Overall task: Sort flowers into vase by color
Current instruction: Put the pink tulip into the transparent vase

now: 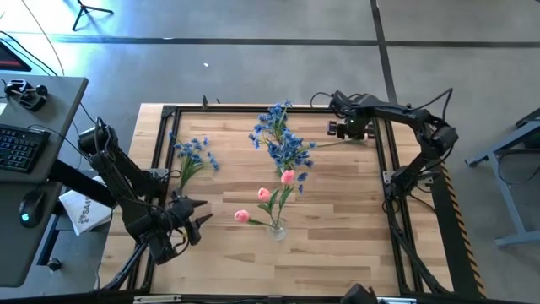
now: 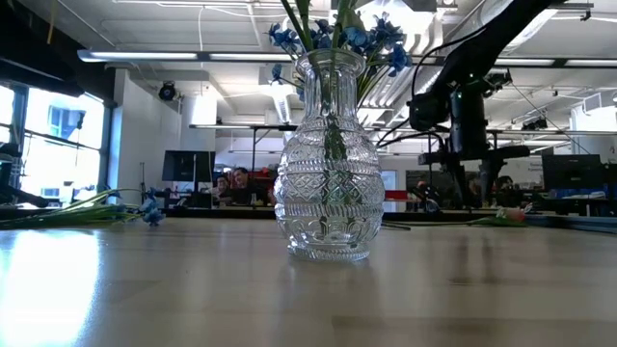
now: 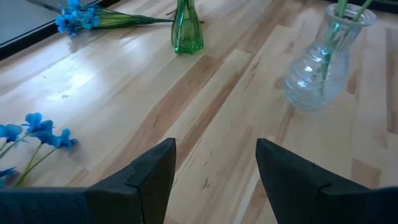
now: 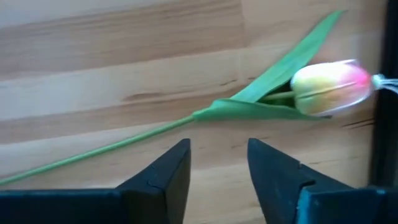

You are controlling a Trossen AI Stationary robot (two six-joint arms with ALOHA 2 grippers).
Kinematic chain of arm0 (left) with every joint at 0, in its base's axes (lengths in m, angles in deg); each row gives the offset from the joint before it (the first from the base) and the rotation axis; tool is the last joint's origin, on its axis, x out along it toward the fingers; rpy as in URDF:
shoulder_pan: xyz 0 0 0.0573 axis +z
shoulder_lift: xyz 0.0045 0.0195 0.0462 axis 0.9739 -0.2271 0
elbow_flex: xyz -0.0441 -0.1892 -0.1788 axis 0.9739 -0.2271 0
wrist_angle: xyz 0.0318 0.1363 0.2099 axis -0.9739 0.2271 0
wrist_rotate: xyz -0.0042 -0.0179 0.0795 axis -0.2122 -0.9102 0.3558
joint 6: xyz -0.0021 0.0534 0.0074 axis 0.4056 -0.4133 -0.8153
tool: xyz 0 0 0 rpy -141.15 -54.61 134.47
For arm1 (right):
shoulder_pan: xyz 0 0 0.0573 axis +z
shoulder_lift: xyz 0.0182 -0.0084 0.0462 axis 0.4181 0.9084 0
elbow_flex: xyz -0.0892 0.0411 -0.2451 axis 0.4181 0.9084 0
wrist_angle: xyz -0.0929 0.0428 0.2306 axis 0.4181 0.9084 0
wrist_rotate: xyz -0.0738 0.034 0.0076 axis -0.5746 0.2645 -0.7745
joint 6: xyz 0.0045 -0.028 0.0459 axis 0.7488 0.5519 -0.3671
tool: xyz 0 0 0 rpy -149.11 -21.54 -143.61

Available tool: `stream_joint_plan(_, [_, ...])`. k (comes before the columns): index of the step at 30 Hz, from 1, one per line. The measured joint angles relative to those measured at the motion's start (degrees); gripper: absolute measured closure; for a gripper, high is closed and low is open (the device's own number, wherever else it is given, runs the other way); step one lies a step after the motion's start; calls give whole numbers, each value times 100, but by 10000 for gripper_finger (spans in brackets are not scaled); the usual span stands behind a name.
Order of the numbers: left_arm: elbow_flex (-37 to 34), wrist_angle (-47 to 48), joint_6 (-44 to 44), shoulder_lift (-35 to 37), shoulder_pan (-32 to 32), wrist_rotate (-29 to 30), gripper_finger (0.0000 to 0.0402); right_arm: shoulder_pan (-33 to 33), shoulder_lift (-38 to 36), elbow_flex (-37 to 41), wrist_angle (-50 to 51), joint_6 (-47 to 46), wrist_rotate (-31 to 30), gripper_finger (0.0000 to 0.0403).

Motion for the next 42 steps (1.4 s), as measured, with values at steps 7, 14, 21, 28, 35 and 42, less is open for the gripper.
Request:
stream_joint_plan(7, [0, -277, -414, 0, 0, -109, 193, -56, -5, 429, -405, -499, -12, 149])
stream_joint_plan(14, [0, -438, -676, 0, 0, -86, 193, -130, -31, 1142, -1520, -879, 76, 142])
stream_joint_plan(21, [0, -510, -701, 0, 0, -63, 193, -342, -22, 1137, -1581, -412, 286, 193])
stream_joint_plan(28, [0, -554, -696, 0, 0, -35, 193, -522, -80, 883, -579, 109, 367, 262])
stream_joint_plan(35, [0, -628, -683, 0, 0, -24, 193, -383, -266, 841, -678, -93, 313, 267])
stream_joint_plan(42, [0, -675, -778, 0, 0, -24, 193, -385, -269, 841, -67, -341, 41, 186])
